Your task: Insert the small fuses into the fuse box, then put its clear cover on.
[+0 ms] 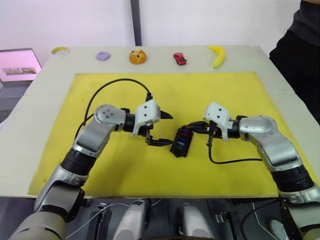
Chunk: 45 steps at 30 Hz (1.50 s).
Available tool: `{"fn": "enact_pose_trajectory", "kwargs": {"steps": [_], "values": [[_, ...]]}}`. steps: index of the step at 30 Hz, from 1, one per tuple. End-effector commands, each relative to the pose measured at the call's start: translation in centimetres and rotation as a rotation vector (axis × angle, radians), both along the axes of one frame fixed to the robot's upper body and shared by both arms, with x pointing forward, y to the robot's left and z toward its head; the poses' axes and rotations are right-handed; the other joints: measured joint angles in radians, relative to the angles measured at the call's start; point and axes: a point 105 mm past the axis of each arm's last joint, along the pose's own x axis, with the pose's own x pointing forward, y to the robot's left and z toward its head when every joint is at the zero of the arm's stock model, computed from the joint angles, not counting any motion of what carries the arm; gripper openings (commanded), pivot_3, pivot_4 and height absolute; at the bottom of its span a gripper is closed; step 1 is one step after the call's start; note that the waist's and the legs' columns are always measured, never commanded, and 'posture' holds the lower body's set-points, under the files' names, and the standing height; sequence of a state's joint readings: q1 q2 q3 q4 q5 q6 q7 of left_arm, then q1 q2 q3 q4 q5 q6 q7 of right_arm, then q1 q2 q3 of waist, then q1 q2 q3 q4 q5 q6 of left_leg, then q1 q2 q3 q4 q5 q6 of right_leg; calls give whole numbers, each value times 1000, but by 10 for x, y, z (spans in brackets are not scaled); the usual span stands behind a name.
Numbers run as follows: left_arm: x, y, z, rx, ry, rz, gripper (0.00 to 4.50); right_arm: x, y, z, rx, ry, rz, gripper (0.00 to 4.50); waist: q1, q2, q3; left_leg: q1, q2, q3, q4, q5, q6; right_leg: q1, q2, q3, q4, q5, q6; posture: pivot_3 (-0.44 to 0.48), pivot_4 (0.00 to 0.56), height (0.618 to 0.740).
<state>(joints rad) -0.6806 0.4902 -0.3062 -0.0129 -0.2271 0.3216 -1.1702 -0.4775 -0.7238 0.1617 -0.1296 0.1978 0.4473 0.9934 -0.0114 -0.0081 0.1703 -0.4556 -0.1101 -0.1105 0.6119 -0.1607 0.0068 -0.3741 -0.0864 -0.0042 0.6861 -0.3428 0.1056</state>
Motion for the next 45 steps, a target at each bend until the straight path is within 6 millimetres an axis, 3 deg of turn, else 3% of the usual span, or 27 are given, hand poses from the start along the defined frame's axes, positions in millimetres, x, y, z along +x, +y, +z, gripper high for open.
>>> {"fn": "enact_pose_trajectory", "kwargs": {"steps": [1,16,23,26,28,35,40,43,45], "values": [[-1,-1,11,-15,-47,-7,4500,1,1,2,-12,-11,1,39,0,0,0,0,0,0,0,0,0,0,0,0,0,0,0,0,150,735],[-1,-2,11,-24,-50,-4,4500,-1,4,3,-69,32,9,39,0,0,0,0,0,0,0,0,0,0,0,0,0,0,0,0,150,735],[-2,-2,9,-26,-50,-1,4500,-6,8,16,-22,23,34,39,0,0,0,0,0,0,0,0,0,0,0,0,0,0,0,0,150,735],[-2,-2,8,-27,-50,0,4500,-9,10,32,12,-19,48,1057,0,0,0,0,0,0,0,0,0,0,0,0,0,0,0,0,150,735],[-2,-1,8,-27,-50,0,4500,-11,10,39,25,-33,52,2022,0,0,0,0,0,0,0,0,0,0,0,0,0,0,0,0,150,735],[0,-2,9,-31,-52,0,4500,-16,11,51,103,-59,49,2022,0,0,0,0,0,0,0,0,0,0,0,0,0,0,0,0,150,735],[-1,-3,9,-33,-52,-4,4500,-13,7,47,219,-63,22,2022,1,0,0,0,0,0,0,0,0,0,0,0,0,0,0,0,150,735],[-1,-3,10,-34,-51,-5,4500,-14,7,40,274,-51,18,1244,1,0,0,0,0,0,0,0,0,0,0,0,0,0,0,0,150,735],[-1,-4,10,-34,-49,-5,4500,-16,11,35,311,-35,31,312,-1,0,0,0,0,0,0,0,0,0,0,0,0,0,0,0,150,735]]}}
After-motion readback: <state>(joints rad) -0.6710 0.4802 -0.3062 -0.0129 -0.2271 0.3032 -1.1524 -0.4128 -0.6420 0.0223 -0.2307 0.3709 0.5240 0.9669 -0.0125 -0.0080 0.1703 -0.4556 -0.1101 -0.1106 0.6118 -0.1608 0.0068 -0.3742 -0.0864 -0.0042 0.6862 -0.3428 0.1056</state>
